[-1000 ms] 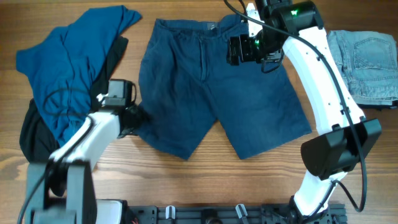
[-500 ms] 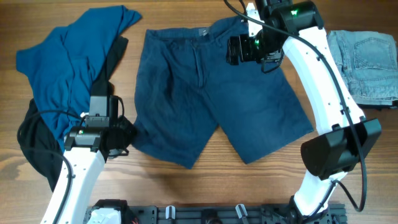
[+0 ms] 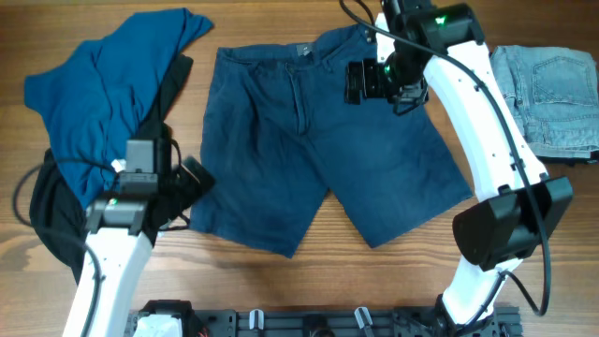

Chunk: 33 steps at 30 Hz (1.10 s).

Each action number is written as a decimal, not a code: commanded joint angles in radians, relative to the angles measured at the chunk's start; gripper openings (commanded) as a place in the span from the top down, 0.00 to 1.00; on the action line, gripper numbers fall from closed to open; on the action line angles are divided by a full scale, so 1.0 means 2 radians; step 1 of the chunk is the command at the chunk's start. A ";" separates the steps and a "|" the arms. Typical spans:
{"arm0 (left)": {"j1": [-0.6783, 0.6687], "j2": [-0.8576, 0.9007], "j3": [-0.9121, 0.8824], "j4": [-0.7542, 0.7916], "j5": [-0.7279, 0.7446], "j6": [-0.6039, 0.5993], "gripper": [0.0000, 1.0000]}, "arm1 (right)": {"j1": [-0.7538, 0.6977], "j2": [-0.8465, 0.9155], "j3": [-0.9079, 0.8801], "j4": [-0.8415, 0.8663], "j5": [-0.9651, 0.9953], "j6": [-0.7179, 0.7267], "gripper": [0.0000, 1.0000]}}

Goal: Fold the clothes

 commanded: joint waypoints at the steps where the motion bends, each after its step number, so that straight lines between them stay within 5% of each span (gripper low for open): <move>1: 0.003 -0.042 0.029 0.030 -0.020 0.024 0.00 | -0.006 0.008 -0.057 0.014 0.019 0.041 0.22; 2: 0.003 -0.044 0.029 0.037 -0.019 0.031 0.00 | -0.009 0.008 -0.080 0.023 0.019 0.044 0.47; 5: 0.003 -0.043 0.029 0.050 -0.021 0.043 0.00 | -0.016 0.008 -0.148 0.054 0.018 0.059 0.95; 16: 0.003 -0.017 0.029 0.068 -0.021 0.057 0.00 | -0.022 0.008 -0.299 0.168 0.019 0.081 0.96; 33: 0.003 0.019 0.029 0.074 -0.021 0.059 0.00 | -0.052 0.045 -0.328 0.307 0.075 0.090 0.96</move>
